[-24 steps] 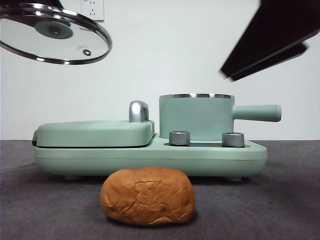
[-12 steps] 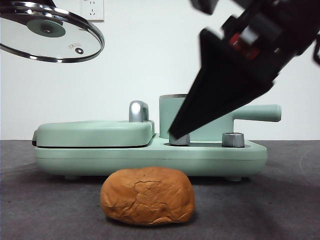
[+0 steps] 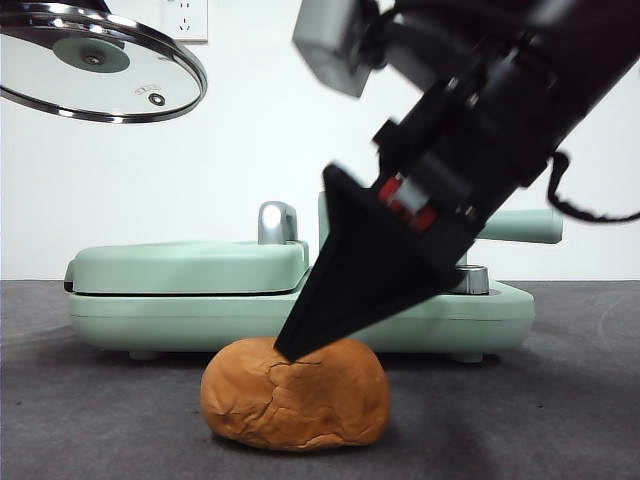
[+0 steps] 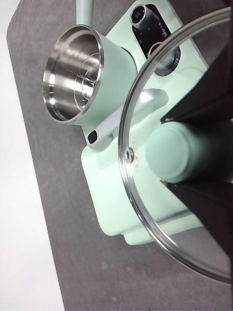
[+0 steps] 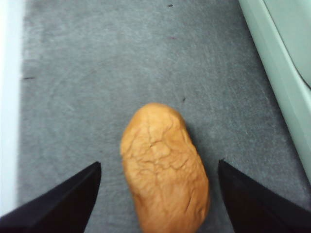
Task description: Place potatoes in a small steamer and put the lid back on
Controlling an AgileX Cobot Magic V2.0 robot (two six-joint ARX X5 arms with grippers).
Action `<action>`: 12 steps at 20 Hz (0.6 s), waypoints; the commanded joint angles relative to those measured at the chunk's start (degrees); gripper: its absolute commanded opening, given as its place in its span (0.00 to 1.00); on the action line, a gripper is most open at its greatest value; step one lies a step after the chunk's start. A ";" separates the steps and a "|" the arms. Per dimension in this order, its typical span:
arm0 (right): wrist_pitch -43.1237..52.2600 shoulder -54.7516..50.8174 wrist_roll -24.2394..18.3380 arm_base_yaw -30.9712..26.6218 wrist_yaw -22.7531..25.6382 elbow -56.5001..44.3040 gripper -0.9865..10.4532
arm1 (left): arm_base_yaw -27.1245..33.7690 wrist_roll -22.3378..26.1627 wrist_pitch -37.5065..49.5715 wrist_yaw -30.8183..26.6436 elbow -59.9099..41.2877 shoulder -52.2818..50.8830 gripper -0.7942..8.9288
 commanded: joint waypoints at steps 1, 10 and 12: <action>1.51 2.49 -0.61 0.66 0.15 0.96 0.42 | -0.04 0.37 1.92 -0.17 0.85 -0.11 0.09; -0.26 4.94 1.27 0.70 0.11 0.96 0.36 | -0.04 0.44 1.88 -0.17 0.85 -0.11 0.09; -1.70 4.92 2.38 0.70 0.09 0.96 0.31 | -0.04 0.42 1.84 -0.17 0.85 -0.11 0.09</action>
